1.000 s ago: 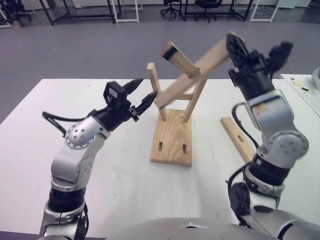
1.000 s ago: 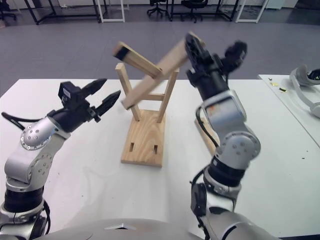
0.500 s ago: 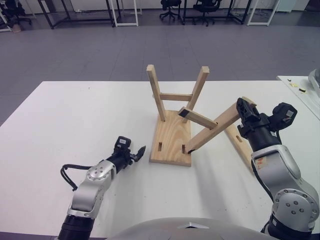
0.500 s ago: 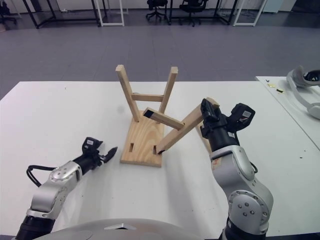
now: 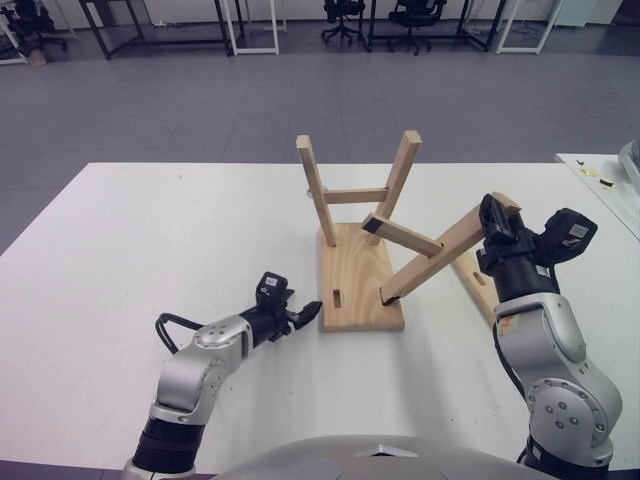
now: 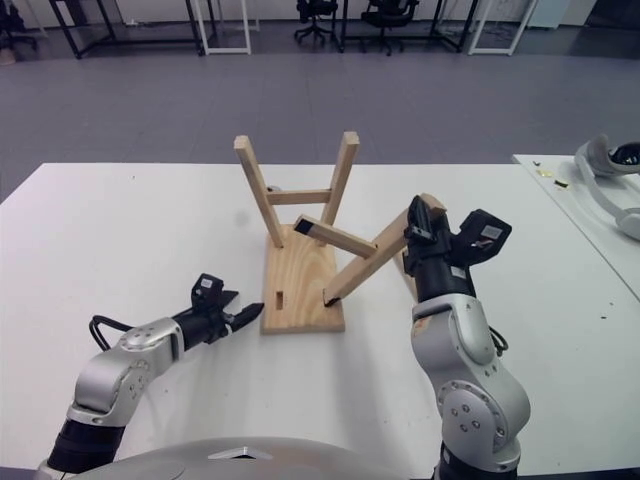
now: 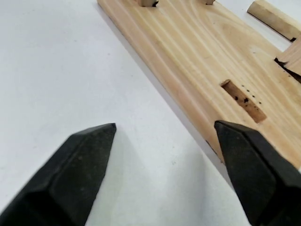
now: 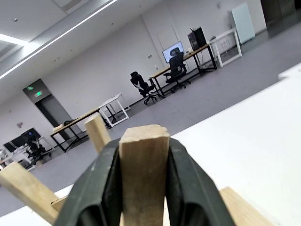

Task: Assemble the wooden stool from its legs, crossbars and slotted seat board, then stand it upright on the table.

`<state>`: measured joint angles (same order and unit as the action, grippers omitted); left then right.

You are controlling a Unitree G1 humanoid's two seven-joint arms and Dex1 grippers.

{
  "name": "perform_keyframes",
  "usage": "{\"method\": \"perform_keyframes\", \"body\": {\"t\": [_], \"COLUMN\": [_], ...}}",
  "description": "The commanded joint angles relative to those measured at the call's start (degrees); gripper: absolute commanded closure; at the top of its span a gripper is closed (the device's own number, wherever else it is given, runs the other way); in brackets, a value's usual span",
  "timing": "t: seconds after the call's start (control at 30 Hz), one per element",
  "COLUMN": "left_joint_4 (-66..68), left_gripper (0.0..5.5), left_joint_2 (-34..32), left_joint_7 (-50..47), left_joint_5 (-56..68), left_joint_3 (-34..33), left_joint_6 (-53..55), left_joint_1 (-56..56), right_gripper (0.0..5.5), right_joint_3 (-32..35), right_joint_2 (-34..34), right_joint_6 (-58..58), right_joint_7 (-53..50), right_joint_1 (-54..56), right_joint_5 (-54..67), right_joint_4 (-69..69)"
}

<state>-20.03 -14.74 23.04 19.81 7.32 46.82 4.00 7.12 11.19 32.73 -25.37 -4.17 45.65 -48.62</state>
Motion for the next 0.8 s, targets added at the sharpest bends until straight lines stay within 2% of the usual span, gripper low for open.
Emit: {"method": "perform_keyframes", "body": {"t": [0.03, 0.17, 0.23, 0.43, 0.7, 0.73, 0.8], "left_joint_4": [-1.26, -2.24, -2.63, -2.51, -1.81, -1.78, -1.67], "left_gripper": [1.62, 1.62, 1.62, 1.62, 1.62, 1.62, 1.62], "left_joint_2": [0.39, 2.26, 2.08, 1.64, 1.57, 1.73, 1.83], "left_joint_7": [-1.1, -5.26, -6.24, -7.59, -7.98, -8.07, -8.09], "left_joint_5": [1.29, 3.96, 4.38, 4.0, 3.08, 3.15, 3.38], "left_joint_3": [-2.12, -11.22, -13.21, -13.6, -12.78, -12.87, -13.14], "left_joint_6": [0.93, 1.13, 1.26, 1.15, -1.64, -2.0, -2.43], "left_joint_1": [-1.01, -3.01, -3.89, -5.25, -4.72, -4.76, -4.87], "right_gripper": [4.47, 4.47, 4.47, 4.46, 4.46, 4.06, 3.75], "right_joint_3": [-3.85, -7.44, -8.19, -9.34, -3.34, -2.84, -2.47], "right_joint_2": [7.25, 8.41, 7.98, 9.32, 7.85, 7.49, 7.25], "right_joint_6": [4.07, 3.68, 4.94, 8.62, -0.42, -1.29, -2.76], "right_joint_7": [4.87, 6.97, 6.99, 8.26, 15.42, 16.23, 17.7], "right_joint_1": [-5.33, -9.17, -10.53, -13.28, -5.15, -4.25, -3.19], "right_joint_5": [-8.15, -14.8, -16.6, -21.09, -18.48, -18.03, -18.47], "right_joint_4": [-0.19, 0.05, 1.06, 4.41, 2.58, 1.93, 0.97]}}
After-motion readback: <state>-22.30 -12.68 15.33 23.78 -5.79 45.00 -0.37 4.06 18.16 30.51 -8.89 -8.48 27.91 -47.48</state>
